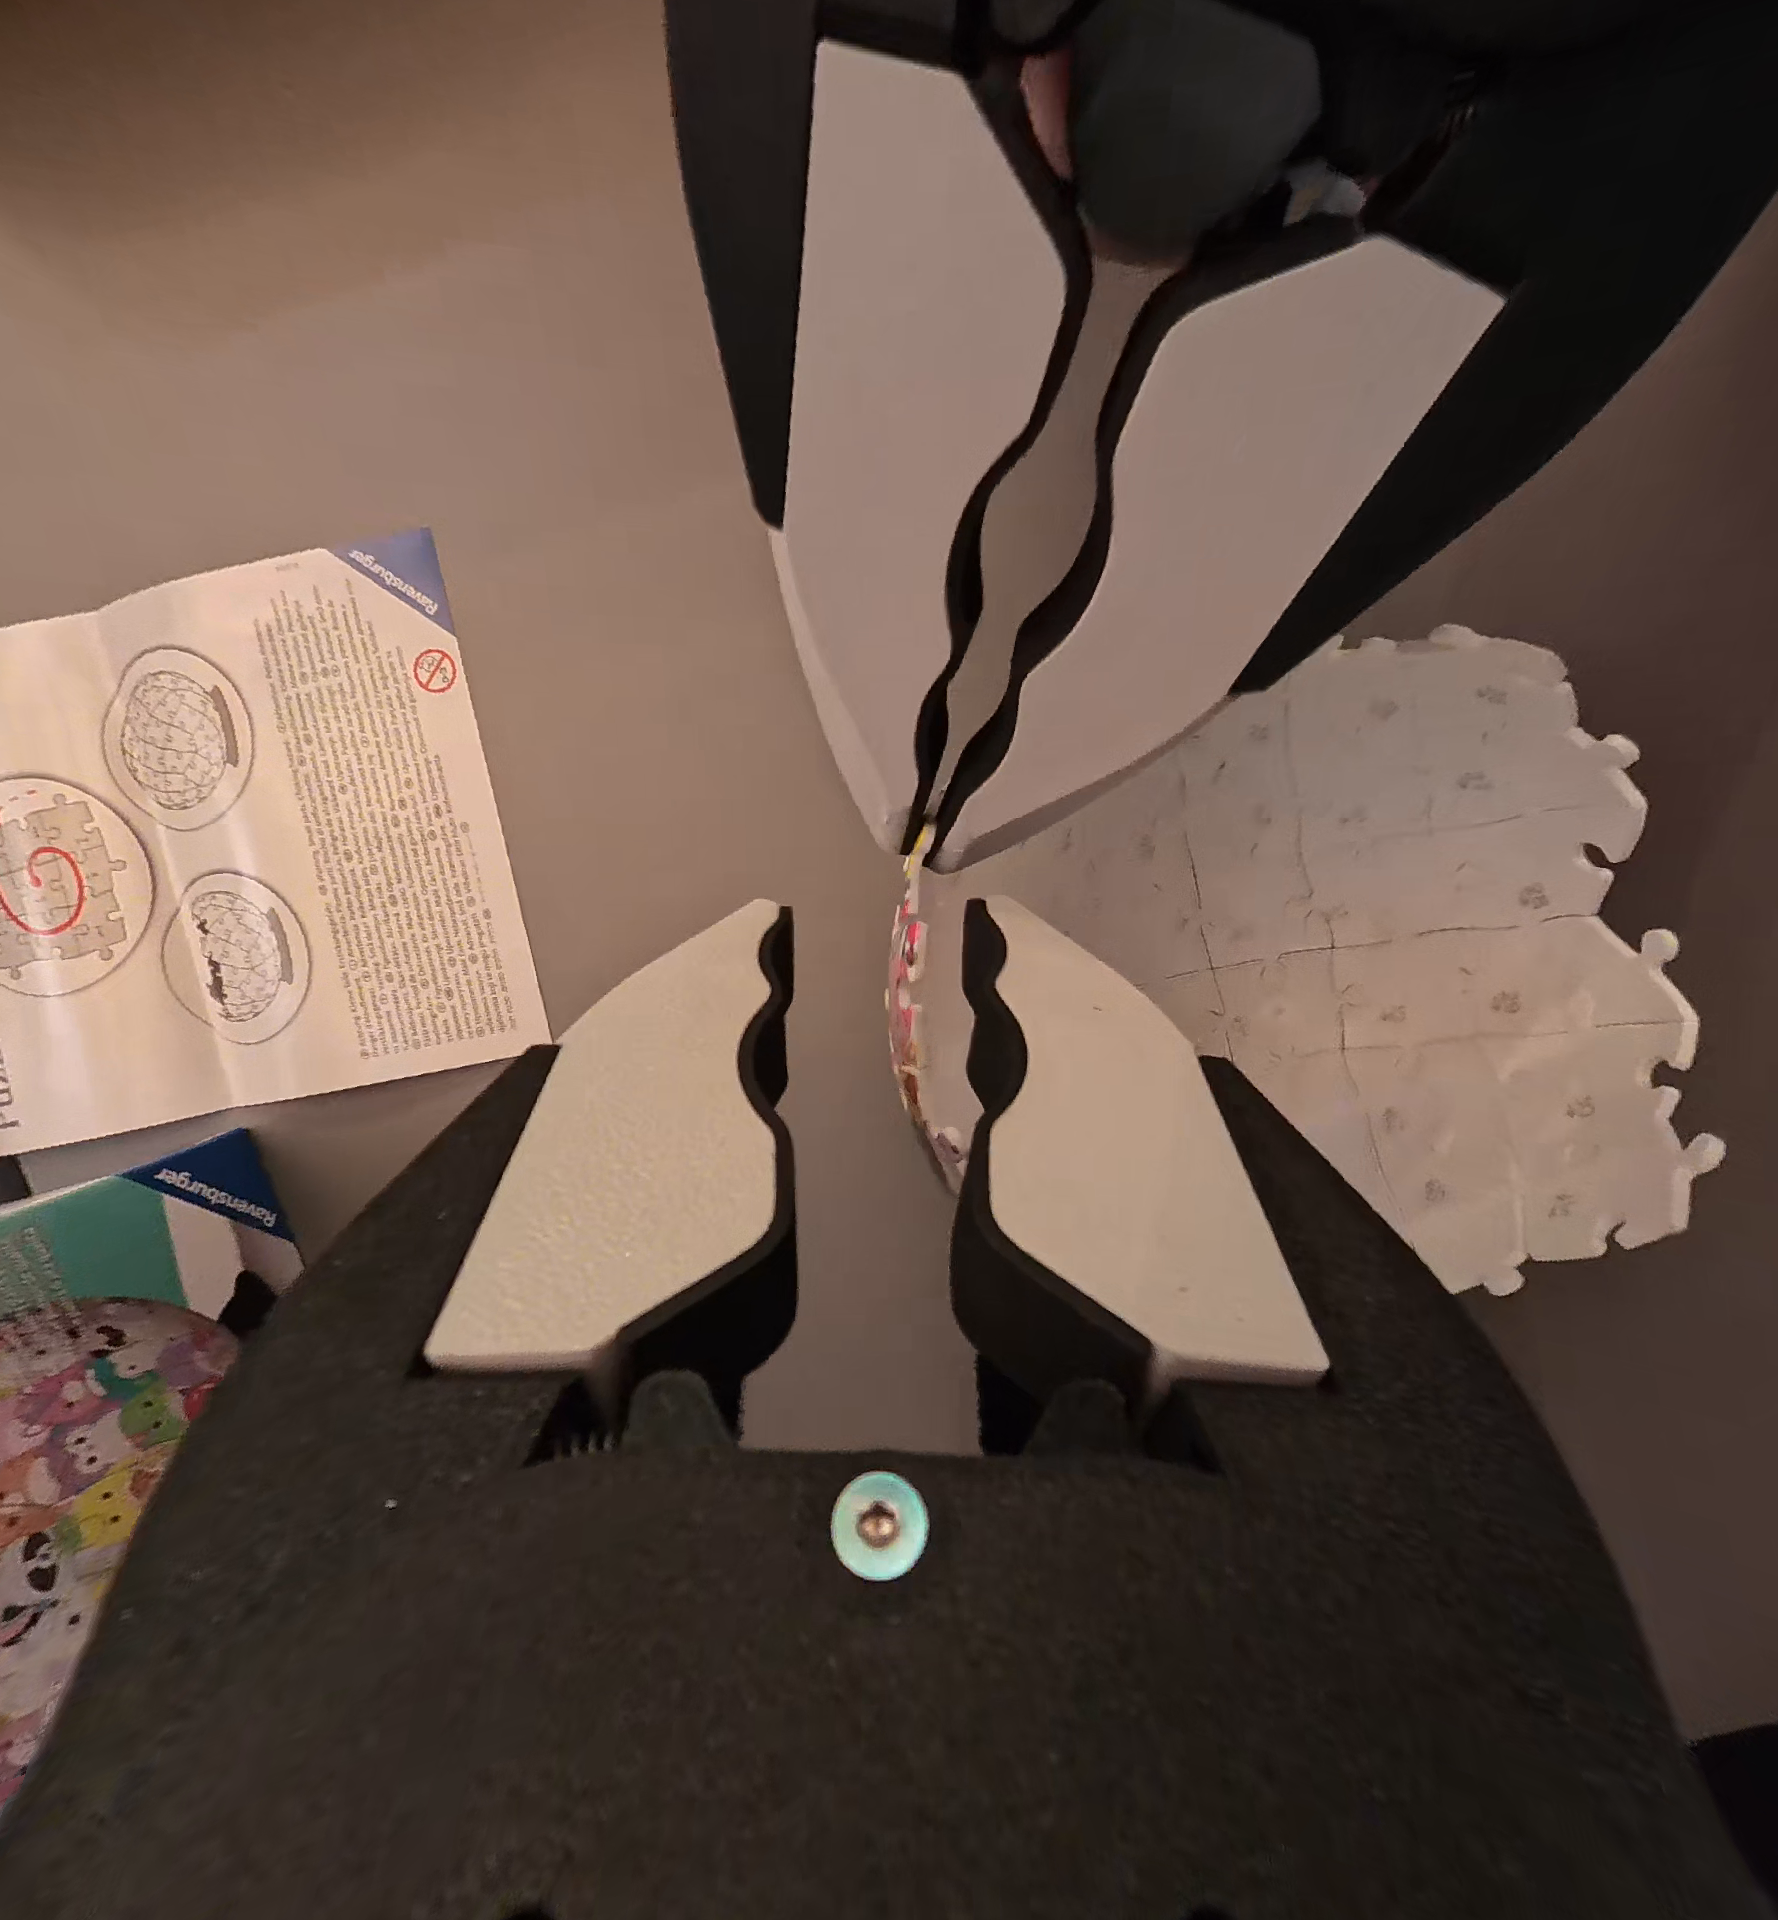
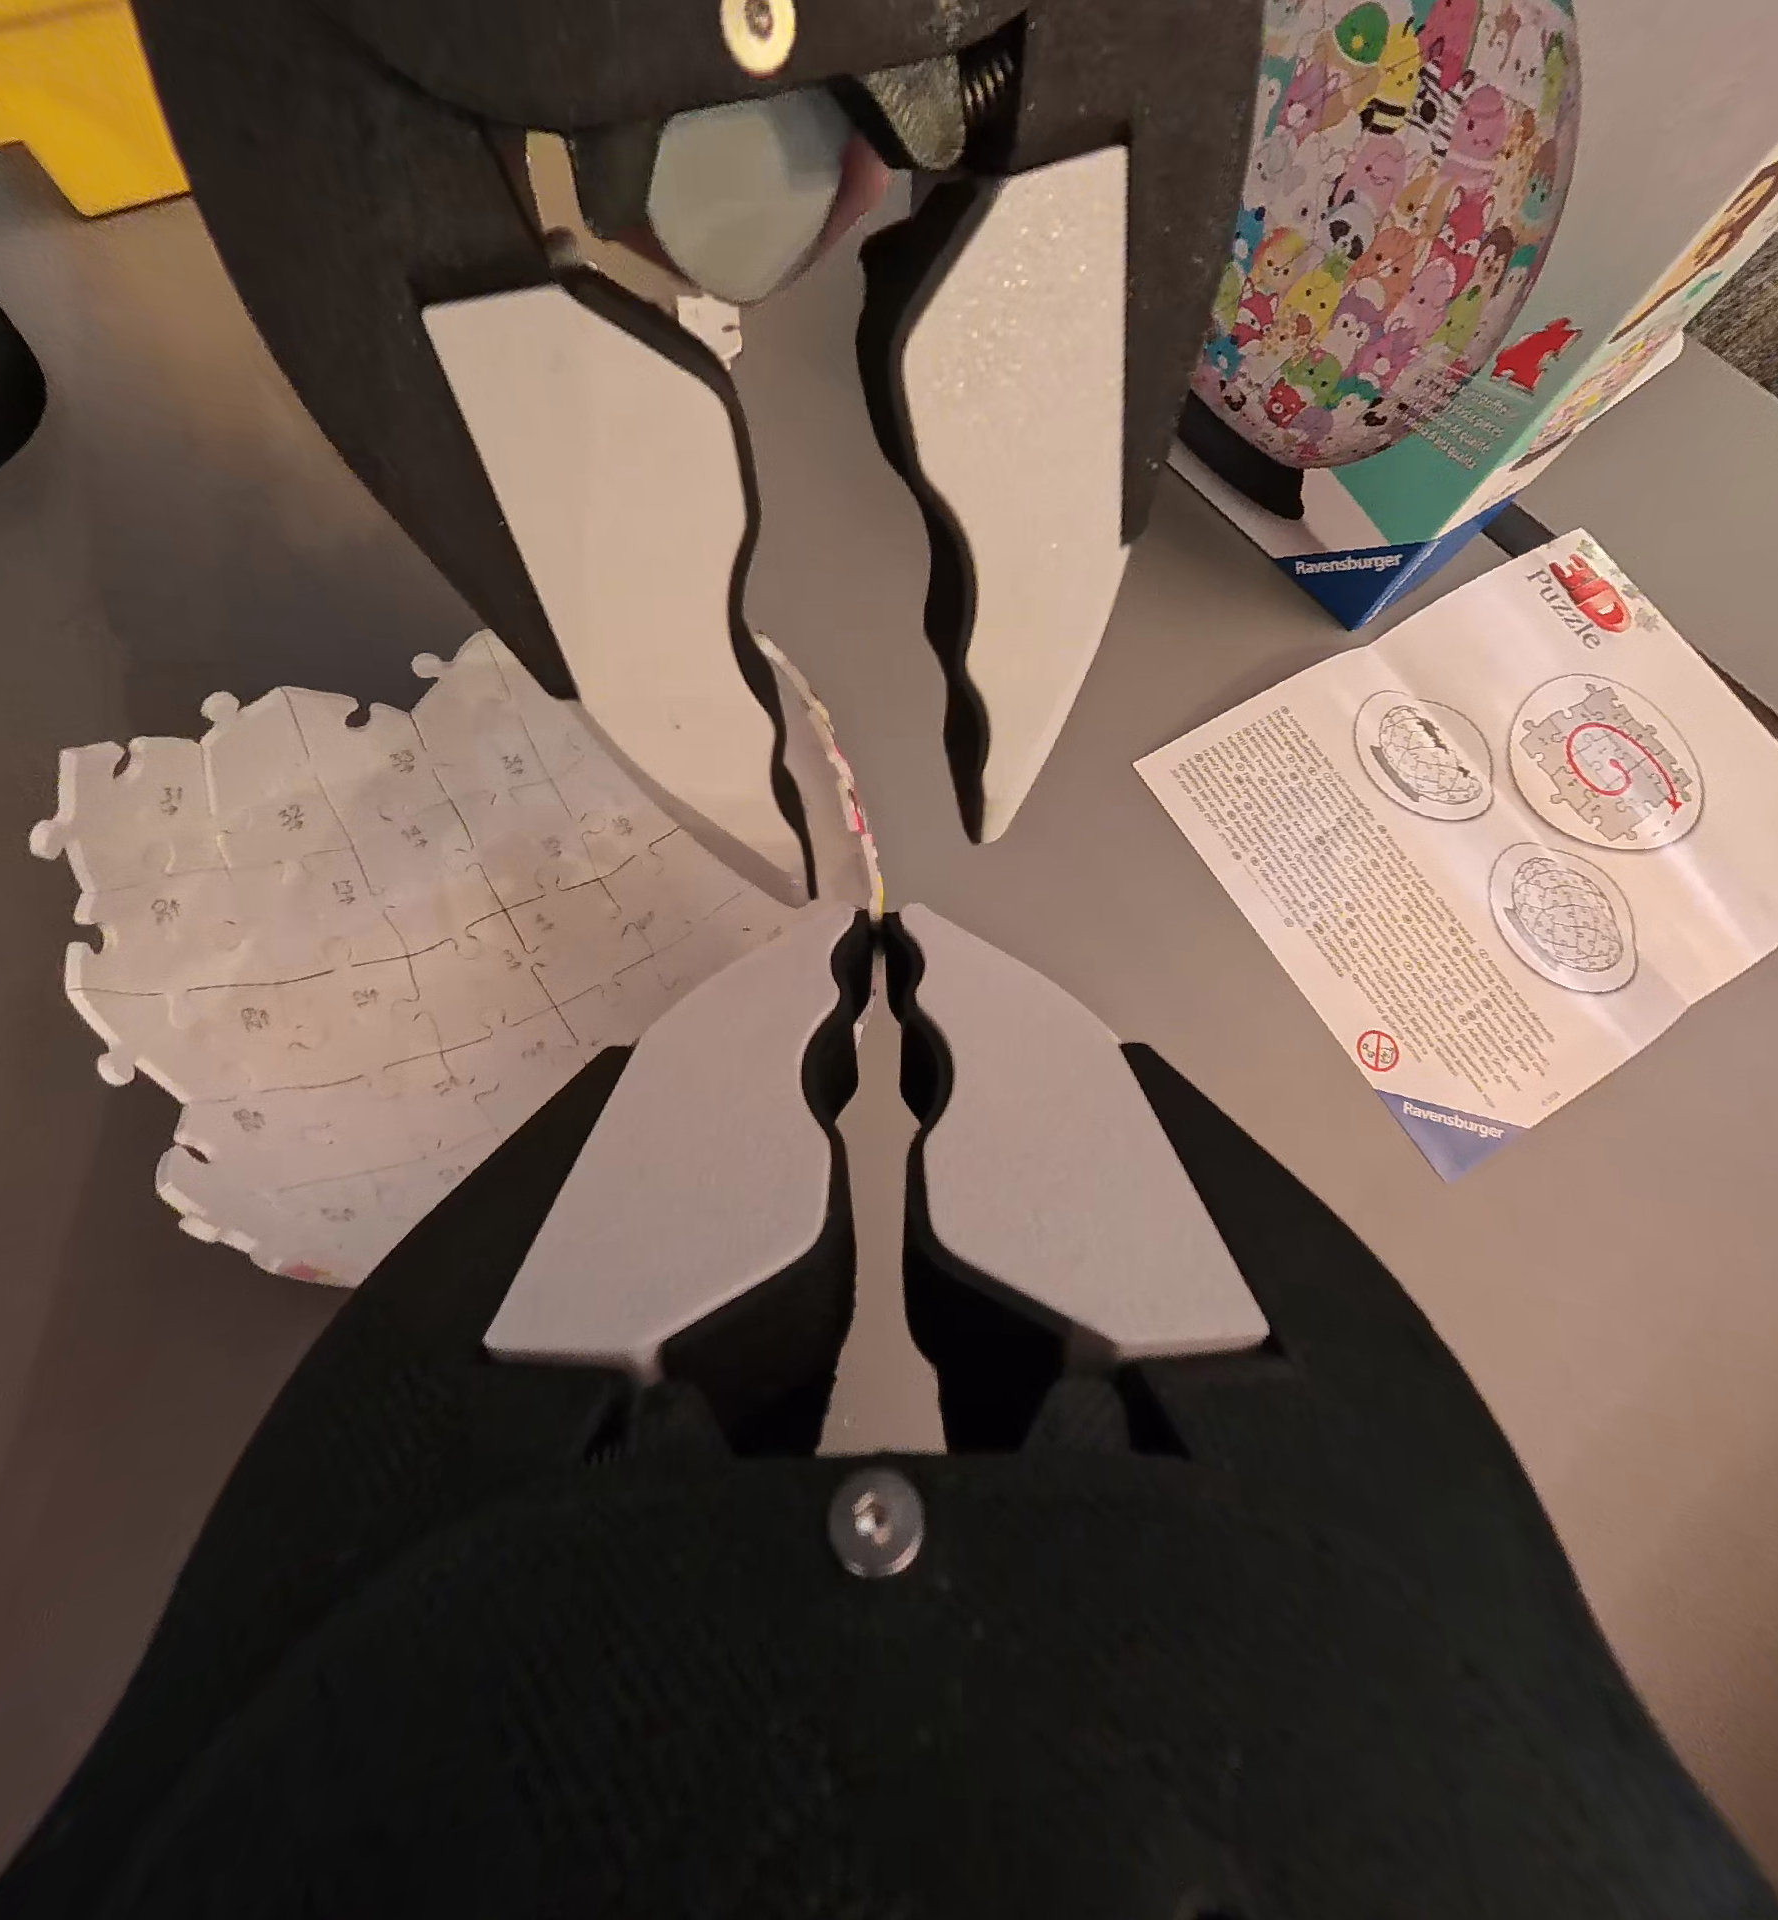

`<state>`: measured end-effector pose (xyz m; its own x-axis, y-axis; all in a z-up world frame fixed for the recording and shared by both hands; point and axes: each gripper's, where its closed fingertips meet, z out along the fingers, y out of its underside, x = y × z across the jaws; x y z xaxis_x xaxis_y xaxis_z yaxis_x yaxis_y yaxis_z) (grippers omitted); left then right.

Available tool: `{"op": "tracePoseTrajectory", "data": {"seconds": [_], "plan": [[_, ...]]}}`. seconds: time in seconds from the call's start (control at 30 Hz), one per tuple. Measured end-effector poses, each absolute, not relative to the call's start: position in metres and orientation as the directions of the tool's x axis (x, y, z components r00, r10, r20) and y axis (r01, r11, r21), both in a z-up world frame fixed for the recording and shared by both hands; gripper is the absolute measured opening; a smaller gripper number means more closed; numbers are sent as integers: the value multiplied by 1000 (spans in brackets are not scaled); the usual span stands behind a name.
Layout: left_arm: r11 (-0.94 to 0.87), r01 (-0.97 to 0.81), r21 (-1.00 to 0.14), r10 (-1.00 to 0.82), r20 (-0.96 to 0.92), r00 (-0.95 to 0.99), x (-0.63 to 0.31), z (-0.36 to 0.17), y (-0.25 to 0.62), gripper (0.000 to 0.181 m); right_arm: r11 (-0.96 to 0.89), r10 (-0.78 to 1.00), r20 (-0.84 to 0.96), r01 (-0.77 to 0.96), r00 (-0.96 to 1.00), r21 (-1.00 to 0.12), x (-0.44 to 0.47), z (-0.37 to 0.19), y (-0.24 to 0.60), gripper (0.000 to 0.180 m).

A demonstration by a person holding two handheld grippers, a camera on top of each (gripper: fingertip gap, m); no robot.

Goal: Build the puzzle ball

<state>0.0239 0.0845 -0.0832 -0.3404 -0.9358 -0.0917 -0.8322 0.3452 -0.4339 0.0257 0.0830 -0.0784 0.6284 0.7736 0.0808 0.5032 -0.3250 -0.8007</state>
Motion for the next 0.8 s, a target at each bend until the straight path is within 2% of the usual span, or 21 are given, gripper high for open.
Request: {"op": "tracePoseTrajectory", "data": {"seconds": [0.17, 0.3, 0.8], "plan": [[381, -864, -329, -924, -115, -364, 22, -81, 85, 28, -325, 769, 85, 502, 633, -801, 26, -78, 83, 3], [370, -882, -290, -929, -107, -355, 22, -74, 84, 31, -320, 759, 74, 470, 647, -822, 29, -72, 86, 3], [391, -852, -348, -920, -151, -361, 25, -75, 93, 25, -320, 765, 59, 458, 641, -829, 31, -74, 88, 3]]}}
